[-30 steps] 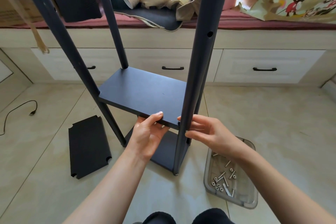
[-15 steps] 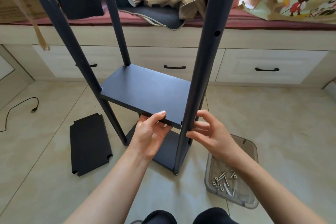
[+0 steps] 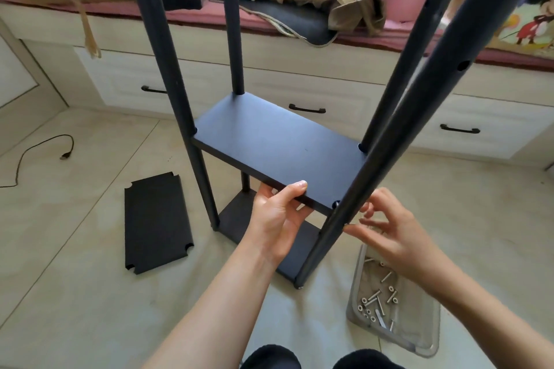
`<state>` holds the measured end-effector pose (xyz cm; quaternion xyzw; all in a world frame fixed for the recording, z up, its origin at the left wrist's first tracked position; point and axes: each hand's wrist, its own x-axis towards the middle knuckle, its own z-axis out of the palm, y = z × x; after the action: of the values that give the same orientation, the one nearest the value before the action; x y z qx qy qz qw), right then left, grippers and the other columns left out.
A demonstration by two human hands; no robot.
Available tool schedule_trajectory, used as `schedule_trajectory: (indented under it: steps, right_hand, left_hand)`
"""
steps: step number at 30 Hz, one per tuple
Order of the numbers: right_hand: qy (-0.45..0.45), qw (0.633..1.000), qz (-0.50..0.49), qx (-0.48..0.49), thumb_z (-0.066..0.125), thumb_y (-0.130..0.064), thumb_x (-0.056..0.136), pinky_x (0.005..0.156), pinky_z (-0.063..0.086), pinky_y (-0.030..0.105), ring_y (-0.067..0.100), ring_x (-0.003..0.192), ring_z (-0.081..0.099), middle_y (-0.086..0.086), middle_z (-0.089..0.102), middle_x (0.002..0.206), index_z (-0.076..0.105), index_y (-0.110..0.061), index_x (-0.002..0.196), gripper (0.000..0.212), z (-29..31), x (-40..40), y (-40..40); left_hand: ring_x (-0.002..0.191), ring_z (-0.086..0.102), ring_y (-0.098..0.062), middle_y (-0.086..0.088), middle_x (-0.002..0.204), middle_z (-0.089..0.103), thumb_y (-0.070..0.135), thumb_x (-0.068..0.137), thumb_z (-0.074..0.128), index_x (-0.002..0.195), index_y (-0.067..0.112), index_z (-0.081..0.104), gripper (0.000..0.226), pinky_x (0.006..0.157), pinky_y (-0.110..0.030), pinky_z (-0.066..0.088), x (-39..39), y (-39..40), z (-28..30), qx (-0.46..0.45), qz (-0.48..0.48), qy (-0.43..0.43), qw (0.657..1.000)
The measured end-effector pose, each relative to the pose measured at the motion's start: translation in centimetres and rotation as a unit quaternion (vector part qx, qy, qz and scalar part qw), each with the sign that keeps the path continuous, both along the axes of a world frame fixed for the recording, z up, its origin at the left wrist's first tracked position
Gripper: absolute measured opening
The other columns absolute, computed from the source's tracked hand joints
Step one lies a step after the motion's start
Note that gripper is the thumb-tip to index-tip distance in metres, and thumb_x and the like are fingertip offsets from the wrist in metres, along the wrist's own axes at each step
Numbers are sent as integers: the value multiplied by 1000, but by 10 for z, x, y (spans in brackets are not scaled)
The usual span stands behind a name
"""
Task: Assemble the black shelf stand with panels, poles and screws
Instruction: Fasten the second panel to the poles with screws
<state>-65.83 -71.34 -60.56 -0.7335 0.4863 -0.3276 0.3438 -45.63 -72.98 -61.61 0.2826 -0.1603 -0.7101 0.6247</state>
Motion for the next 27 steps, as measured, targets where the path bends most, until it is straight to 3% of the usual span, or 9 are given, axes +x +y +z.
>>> schedule_trajectory:
  steps: [3, 7, 13, 19, 24, 27]
  right_hand:
    - [-1, 1000, 17, -5, 70, -51, 82, 87, 54, 46, 15, 90, 53, -8, 53, 98, 63, -41, 106, 28, 4, 1, -2]
    - [13, 1000, 23, -1, 65, -71, 75, 81, 52, 46, 18, 85, 50, 0, 52, 95, 64, -38, 106, 45, 8, 1, -4]
    - [43, 999, 20, -6, 62, -71, 78, 80, 49, 51, 24, 87, 49, 8, 53, 98, 63, -30, 107, 50, 7, 0, -7]
    - [57, 998, 8, -29, 59, -75, 77, 81, 48, 34, 21, 92, 53, 3, 54, 101, 64, -32, 111, 55, 8, 2, -5]
    - [28, 998, -26, -54, 64, -70, 76, 79, 48, 32, 22, 91, 53, 1, 54, 105, 67, -23, 110, 58, 6, 6, 0]
    - [15, 996, -35, -84, 70, -56, 77, 78, 48, 36, 22, 89, 54, -3, 54, 100, 65, -23, 112, 48, 3, 10, 4]
  left_hand:
    - [104, 70, -30, -14, 113, 68, -9, 90, 60, 126, 10, 57, 41, 80, -44, 59, -1, 0, -1, -3, -2, -1, 1000]
    - [104, 71, -30, -12, 113, 70, -8, 90, 61, 125, 12, 58, 41, 85, -47, 59, -1, 0, -4, -7, -6, 0, 1000]
    - [105, 71, -31, -12, 114, 69, -7, 90, 61, 122, 14, 59, 39, 90, -51, 58, -1, -3, -1, -5, -9, 4, 1000]
    - [103, 72, -30, -10, 108, 72, -8, 92, 59, 121, 14, 59, 37, 88, -49, 59, 1, -1, 3, -12, -15, -2, 1000]
    - [106, 71, -32, -12, 113, 71, -7, 92, 59, 130, 11, 56, 42, 85, -46, 60, 3, 1, 5, -14, -22, -17, 1000]
    - [107, 70, -32, -13, 114, 70, -8, 92, 59, 128, 10, 57, 40, 84, -46, 60, 5, 1, 5, -16, -26, -23, 999]
